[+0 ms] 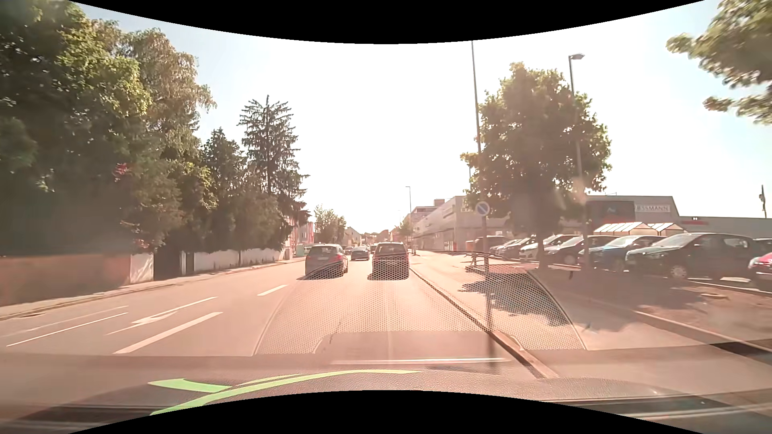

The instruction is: Follow the waypoints while adhering to traffic rules and regulations

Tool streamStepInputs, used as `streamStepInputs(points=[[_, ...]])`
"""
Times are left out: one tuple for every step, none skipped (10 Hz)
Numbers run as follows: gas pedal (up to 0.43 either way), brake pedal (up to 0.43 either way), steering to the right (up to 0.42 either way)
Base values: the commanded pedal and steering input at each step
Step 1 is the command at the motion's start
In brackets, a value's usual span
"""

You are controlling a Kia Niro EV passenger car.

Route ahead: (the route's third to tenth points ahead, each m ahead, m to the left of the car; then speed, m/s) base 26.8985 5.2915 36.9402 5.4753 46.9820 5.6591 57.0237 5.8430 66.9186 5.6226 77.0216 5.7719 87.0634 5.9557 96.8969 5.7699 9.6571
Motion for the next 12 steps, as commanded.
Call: streamStepInputs(points=[[0.047,0.000,0.000],[0.047,0.000,-0.001],[0.047,0.000,-0.001],[0.047,0.000,-0.001],[0.047,0.000,-0.001],[0.047,0.000,-0.001],[0.047,0.000,-0.001],[0.047,0.000,-0.001],[0.047,0.000,-0.001],[0.047,0.000,-0.001],[0.047,0.000,-0.001],[0.039,0.000,-0.001]])
